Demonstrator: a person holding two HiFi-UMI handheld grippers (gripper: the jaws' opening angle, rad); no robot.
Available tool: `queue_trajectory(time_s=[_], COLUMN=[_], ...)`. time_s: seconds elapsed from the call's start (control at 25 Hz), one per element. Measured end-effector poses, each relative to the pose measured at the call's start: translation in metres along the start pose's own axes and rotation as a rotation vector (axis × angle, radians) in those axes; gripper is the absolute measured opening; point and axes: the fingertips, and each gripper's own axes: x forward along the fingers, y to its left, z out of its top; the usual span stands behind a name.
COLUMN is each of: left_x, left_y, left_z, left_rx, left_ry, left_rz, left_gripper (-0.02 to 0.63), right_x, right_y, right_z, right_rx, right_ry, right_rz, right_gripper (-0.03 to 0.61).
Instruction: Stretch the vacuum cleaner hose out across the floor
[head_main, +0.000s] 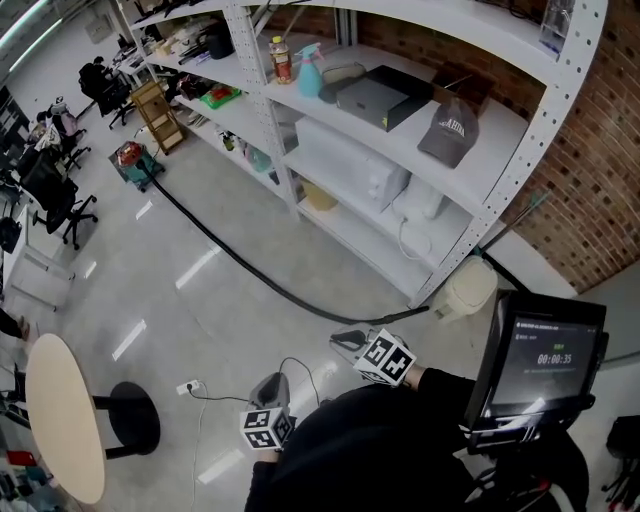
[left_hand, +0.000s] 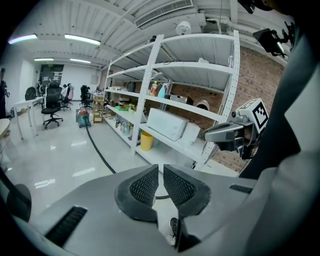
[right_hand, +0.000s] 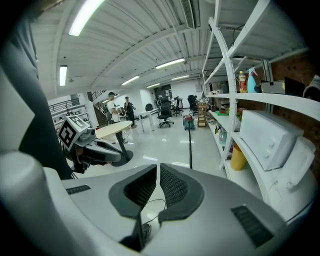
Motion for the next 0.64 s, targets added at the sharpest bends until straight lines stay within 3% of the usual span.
queue_trajectory(time_s=[0.64], left_x=[-0.003], left_y=[0.000], left_z=[-0.016], left_rx=[0.007], left_ry=[0.024], left_rz=[0.010], left_gripper=[0.046], right_x=[0.009], right_y=[0.014], right_z=[-0.019], right_rx=[0.003], right_ry=[0.037], right_rz=[0.032], right_gripper=[0.032])
